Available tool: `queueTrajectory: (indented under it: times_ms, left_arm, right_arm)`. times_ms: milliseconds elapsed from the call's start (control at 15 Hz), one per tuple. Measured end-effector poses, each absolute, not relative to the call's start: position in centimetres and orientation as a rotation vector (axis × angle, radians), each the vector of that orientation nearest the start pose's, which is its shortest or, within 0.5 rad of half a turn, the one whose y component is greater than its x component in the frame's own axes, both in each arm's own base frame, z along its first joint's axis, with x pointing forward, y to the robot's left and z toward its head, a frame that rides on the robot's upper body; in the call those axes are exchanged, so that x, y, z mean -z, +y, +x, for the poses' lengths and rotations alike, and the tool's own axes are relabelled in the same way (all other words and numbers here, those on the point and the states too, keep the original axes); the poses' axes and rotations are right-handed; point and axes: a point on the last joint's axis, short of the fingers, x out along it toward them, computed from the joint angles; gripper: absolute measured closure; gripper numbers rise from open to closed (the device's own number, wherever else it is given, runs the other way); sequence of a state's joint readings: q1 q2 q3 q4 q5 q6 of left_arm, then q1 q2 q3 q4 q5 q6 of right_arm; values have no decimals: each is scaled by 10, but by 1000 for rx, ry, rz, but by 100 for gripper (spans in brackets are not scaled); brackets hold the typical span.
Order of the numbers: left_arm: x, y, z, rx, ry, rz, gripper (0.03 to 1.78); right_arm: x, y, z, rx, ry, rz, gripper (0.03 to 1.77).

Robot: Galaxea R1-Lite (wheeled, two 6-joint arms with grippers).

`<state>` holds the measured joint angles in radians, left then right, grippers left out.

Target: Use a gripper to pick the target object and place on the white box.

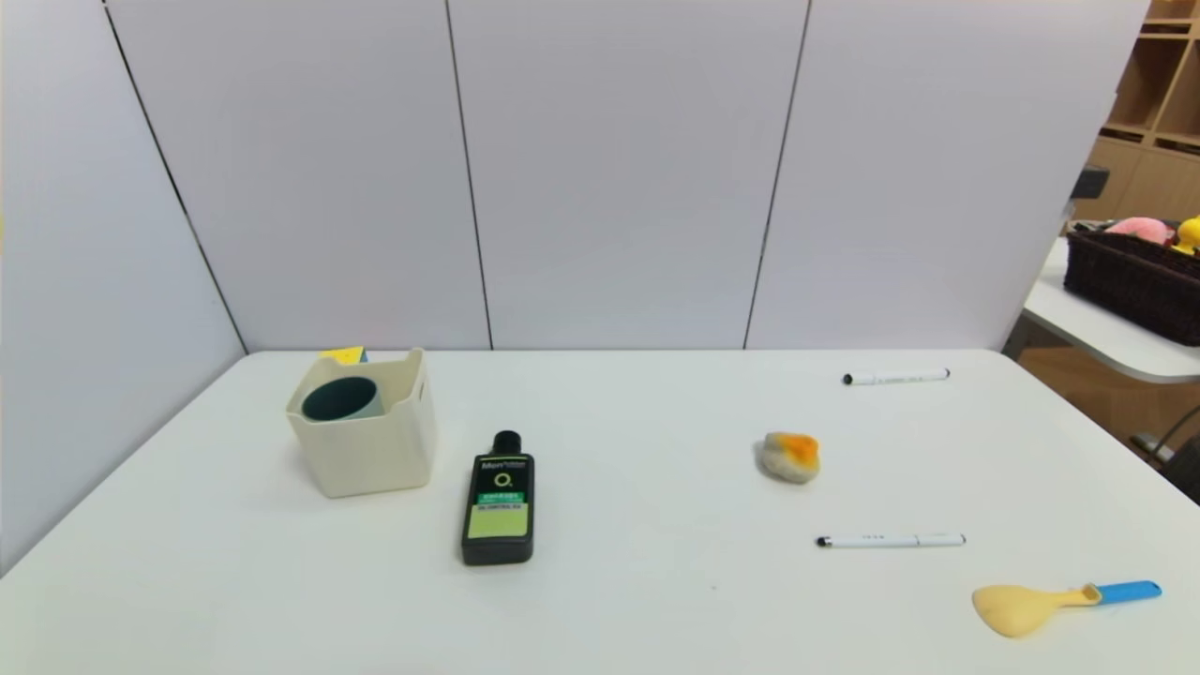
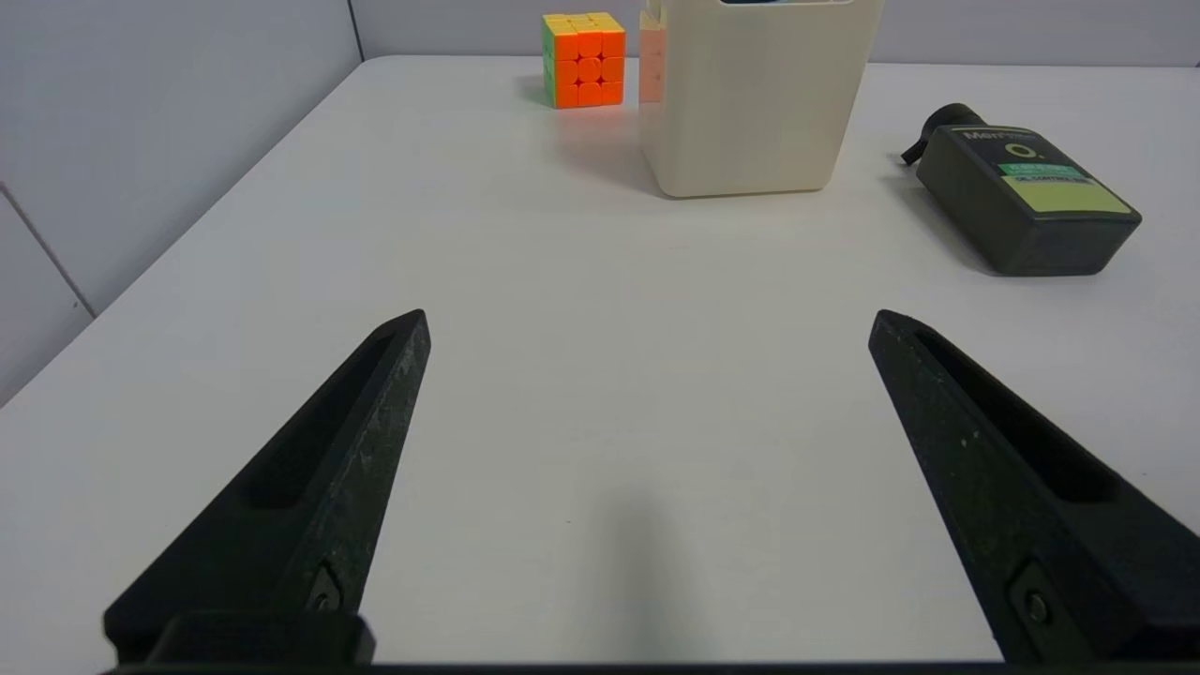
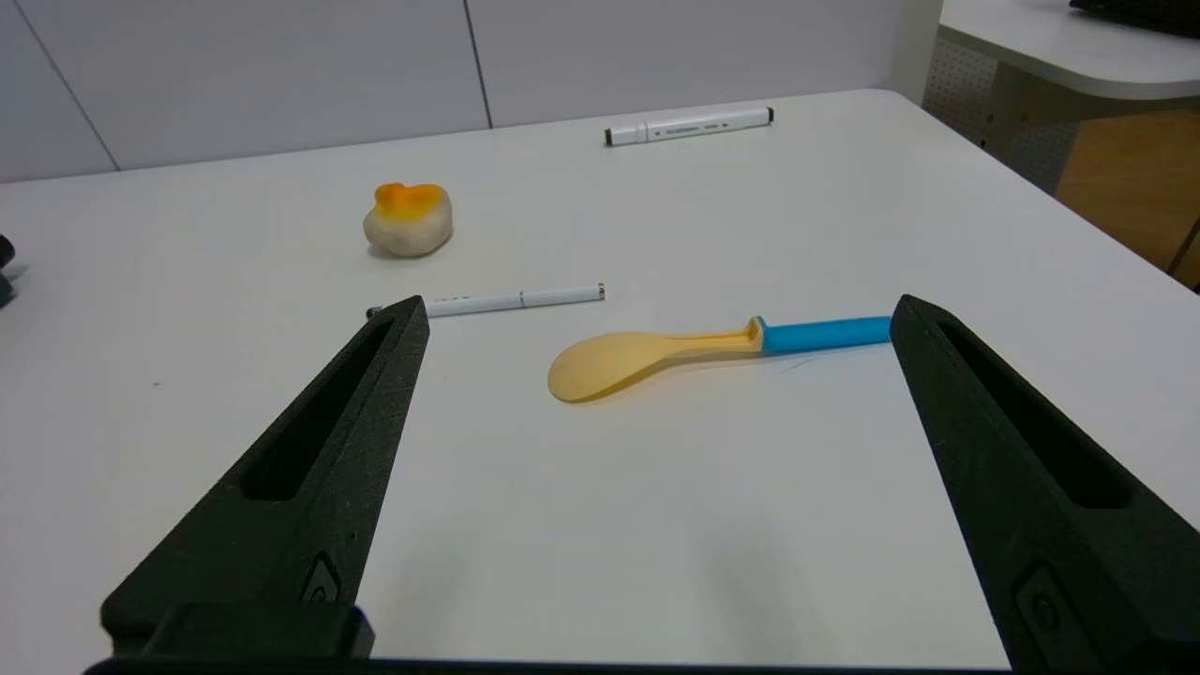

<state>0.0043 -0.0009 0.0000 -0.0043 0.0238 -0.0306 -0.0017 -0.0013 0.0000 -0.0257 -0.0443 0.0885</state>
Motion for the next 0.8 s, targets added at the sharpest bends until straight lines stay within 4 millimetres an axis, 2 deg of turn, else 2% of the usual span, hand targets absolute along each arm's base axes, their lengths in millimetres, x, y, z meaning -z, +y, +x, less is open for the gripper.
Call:
queueTrajectory:
  times_ms: [800]
  left_arm:
    - [-76, 0, -23, -28, -6, -31, 12]
  right_arm:
    - [-78, -1, -23, 52, -28, 87, 10]
